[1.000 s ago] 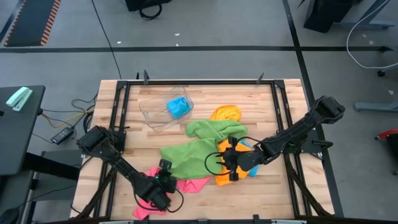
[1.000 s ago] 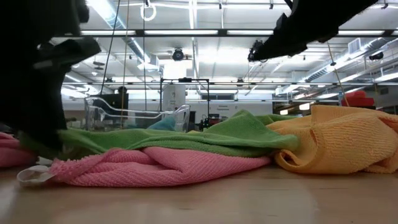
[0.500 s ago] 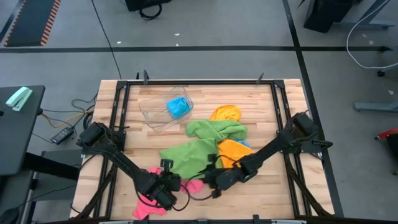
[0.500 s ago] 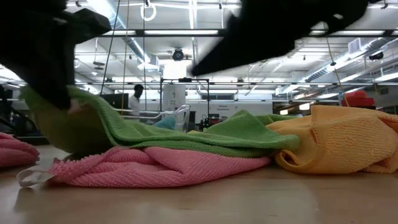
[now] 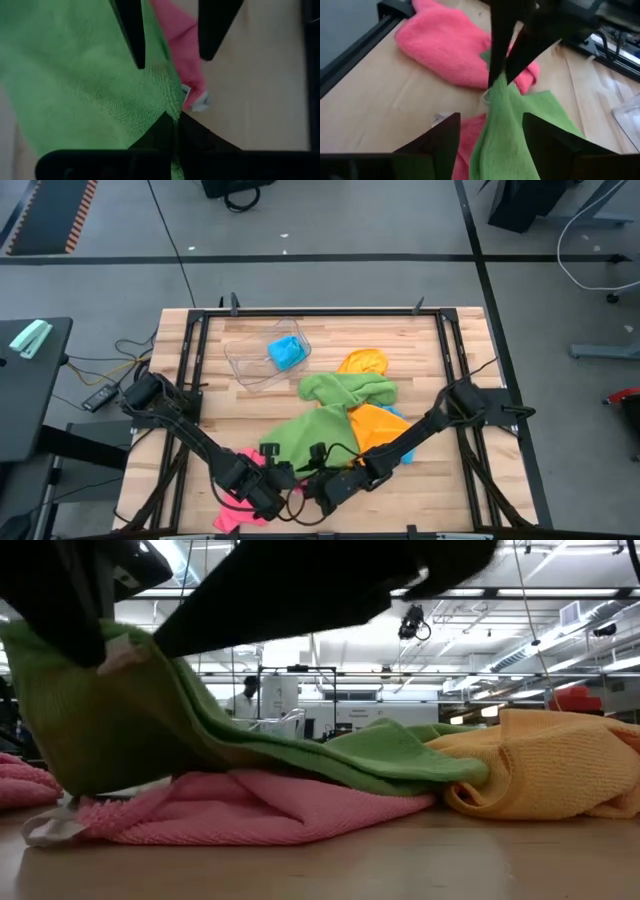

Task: Fold microfiber towels
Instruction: Fold the left green microfiber towel

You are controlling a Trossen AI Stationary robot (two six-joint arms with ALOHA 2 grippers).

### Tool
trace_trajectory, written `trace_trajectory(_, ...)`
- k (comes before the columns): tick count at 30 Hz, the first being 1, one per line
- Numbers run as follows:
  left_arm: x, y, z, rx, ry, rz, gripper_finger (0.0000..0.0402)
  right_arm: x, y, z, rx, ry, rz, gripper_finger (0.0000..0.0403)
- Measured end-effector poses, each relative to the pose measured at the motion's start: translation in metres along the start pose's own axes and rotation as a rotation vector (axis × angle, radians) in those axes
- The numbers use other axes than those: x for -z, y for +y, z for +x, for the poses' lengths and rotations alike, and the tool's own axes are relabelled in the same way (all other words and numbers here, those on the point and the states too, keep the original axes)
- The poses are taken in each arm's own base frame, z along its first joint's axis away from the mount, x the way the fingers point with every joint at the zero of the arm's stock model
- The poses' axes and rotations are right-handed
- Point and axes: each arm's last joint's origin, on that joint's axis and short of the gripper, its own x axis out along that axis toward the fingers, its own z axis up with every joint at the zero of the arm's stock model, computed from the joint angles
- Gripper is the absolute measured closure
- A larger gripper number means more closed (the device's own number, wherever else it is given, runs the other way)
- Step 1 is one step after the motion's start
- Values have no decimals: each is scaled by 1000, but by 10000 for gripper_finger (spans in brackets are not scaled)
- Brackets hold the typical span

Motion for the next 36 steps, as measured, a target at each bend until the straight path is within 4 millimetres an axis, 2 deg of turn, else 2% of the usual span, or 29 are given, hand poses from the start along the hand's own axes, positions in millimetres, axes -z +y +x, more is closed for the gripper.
trace_trajectory(6,-5,-3,0,36,-44,-77,391,0,8,1,42,-12,8,183)
trace_trajectory(13,-9,-3,2,51,-65,-153,362,0,16,-2,48,-19,-39,187)
trace_trajectory(20,-14,-5,2,85,-112,-149,387,2,12,2,57,-11,-38,196)
trace_trajectory(25,-15,-6,2,87,-115,-134,373,2,11,3,48,-10,-42,251)
trace_trajectory(31,-15,-5,2,60,-134,-49,334,5,5,8,-51,1,-33,376)
trace_trajectory(33,-15,-5,2,54,-136,-30,317,9,3,8,-59,42,-31,392)
trace_trajectory(36,-8,-9,-4,47,-116,0,291,13,4,0,-42,124,-29,392)
